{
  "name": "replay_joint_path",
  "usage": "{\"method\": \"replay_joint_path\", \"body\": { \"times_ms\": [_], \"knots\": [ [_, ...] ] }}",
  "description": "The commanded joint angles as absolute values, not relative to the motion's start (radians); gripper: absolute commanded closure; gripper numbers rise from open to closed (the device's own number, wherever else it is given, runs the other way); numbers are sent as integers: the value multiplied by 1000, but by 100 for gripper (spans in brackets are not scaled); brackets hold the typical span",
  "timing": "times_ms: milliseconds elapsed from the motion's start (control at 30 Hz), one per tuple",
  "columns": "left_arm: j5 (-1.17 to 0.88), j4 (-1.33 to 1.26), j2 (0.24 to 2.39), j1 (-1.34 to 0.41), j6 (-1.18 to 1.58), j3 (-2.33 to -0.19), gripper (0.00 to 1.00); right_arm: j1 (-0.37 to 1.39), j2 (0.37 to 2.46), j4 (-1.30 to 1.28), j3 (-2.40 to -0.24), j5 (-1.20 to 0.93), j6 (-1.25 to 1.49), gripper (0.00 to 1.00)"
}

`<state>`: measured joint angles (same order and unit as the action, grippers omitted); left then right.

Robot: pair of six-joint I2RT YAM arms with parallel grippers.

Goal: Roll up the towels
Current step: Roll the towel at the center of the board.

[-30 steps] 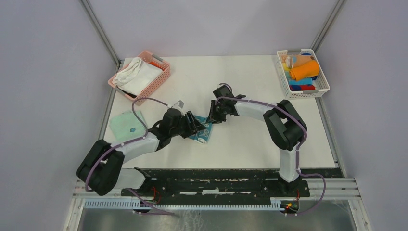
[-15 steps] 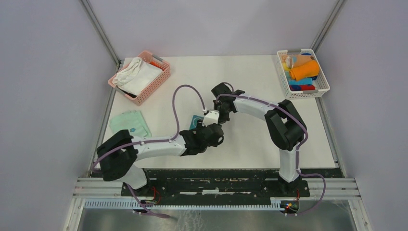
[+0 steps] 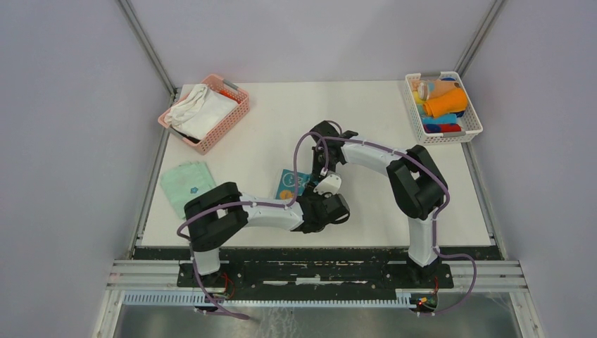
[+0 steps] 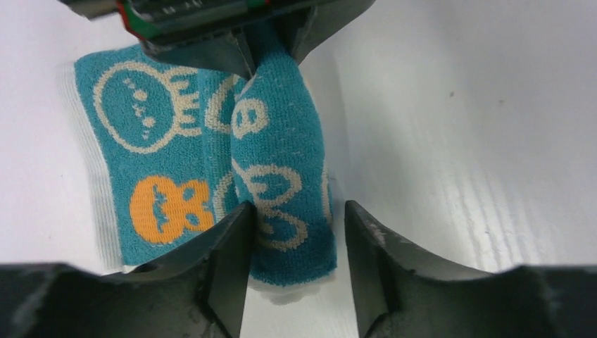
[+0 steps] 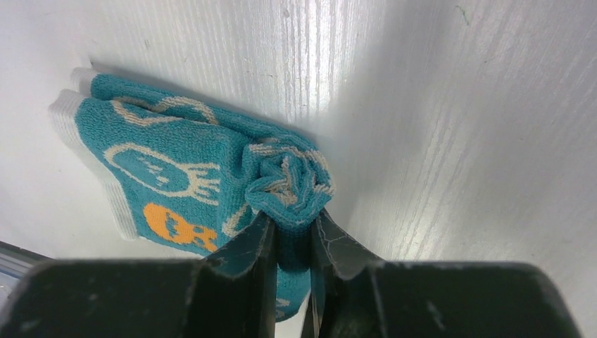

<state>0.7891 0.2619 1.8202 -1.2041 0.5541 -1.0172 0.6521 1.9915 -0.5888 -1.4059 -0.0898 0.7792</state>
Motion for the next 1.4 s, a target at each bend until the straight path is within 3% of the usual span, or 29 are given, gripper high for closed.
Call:
{"method": "replay_joint_path", "body": {
  "times_ms": [0, 200, 433, 633, 833, 933, 1133, 1300, 1367],
  "knots": [
    [840, 325, 1872, -1205, 600, -1063, 49, 655, 1996, -599, -1438, -95, 765, 76],
    [759, 277, 1787, -1162, 617, -989, 64, 648, 1944, -504, -1412, -154, 770, 72],
    [204, -146, 1529, -906, 678, -657, 82, 611, 1829, -229, -1271, -297, 819, 58],
    [-130, -446, 1450, -707, 851, -451, 85, 564, 1801, -6, -1148, -411, 891, 40],
    [-387, -803, 1557, -558, 1071, -317, 85, 565, 1871, 178, -1081, -489, 970, 32],
    [-447, -954, 1633, -519, 1159, -281, 85, 566, 1931, 258, -1067, -526, 1010, 31],
    [-462, -985, 1707, -495, 1184, -272, 83, 582, 2034, 251, -1102, -537, 1013, 34],
    [-428, -815, 1657, -496, 1105, -306, 76, 587, 2057, 104, -1122, -451, 953, 48],
    [-381, -686, 1593, -503, 1032, -327, 68, 594, 2044, -19, -1151, -388, 908, 56]
  ]
}}
